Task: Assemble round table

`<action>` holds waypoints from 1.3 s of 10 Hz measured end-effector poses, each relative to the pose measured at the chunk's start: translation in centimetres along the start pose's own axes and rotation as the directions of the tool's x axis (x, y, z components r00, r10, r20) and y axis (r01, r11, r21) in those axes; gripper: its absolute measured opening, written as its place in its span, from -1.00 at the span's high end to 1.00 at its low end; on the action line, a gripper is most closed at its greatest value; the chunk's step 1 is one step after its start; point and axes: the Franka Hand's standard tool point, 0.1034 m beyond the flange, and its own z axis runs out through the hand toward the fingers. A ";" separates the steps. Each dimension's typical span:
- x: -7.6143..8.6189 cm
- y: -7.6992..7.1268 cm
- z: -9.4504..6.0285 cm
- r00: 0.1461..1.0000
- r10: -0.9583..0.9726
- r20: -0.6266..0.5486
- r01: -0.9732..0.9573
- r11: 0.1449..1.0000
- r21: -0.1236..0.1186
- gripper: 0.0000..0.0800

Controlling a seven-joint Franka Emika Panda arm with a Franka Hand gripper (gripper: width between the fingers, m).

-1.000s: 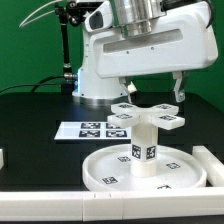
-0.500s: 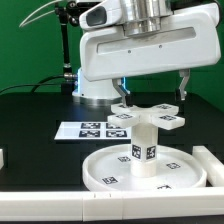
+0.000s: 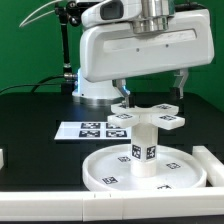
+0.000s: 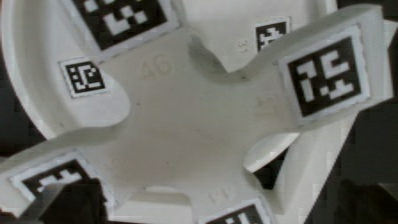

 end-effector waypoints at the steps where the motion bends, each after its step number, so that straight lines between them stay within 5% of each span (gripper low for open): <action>1: 0.0 0.0 0.0 0.996 -0.089 0.002 0.089 0.996 -0.003 -0.62; 5: -0.1 0.0 0.4 0.852 -0.522 0.050 0.523 0.852 -0.031 -0.62; 10: 0.2 0.5 0.9 0.644 -0.759 0.100 0.763 0.647 -0.002 -0.62; 13: 0.1 0.9 0.8 0.450 -0.885 0.121 0.891 0.454 0.014 -0.62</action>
Offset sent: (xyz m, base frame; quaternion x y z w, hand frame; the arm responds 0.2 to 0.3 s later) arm 0.0034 0.0070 -0.0017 -0.0124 -0.0263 -0.2444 0.9692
